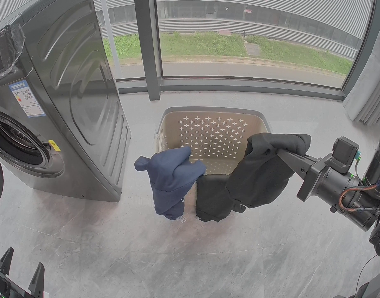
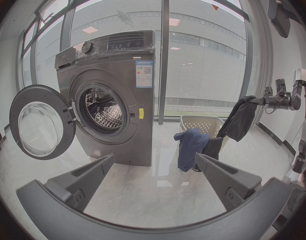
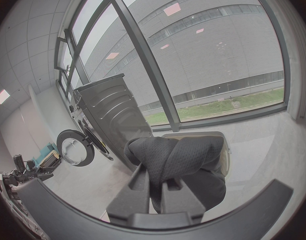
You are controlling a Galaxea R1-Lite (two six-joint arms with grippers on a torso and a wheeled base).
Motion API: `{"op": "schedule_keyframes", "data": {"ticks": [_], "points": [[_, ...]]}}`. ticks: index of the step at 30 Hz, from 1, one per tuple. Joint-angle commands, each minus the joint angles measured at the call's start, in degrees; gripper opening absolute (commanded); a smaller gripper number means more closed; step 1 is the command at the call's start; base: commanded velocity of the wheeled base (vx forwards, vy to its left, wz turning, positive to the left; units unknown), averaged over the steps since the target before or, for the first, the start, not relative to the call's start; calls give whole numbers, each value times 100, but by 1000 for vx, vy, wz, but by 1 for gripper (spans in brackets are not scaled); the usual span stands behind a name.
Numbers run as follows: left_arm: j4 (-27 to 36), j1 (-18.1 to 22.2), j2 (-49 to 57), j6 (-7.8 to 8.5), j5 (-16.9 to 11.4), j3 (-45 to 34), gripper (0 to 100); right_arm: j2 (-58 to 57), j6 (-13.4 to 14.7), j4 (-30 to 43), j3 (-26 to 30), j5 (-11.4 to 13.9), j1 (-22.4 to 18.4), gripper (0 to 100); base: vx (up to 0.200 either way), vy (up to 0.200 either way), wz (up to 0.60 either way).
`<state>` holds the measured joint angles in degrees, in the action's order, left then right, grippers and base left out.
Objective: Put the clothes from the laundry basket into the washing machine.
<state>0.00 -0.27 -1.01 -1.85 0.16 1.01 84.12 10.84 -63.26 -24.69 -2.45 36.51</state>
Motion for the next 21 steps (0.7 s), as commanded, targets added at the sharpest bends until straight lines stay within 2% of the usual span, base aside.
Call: {"op": "schedule_keyframes", "data": {"ticks": [1, 21], "points": [[0, 0, 66, 1, 2, -92, 100, -9, -3, -11, 69, 8, 67, 0, 0, 200, 0], [0, 0, 66, -8, 2, -84, 100, 8, 6, -38, 69, 17, 128, 0, 0, 200, 0]]}}
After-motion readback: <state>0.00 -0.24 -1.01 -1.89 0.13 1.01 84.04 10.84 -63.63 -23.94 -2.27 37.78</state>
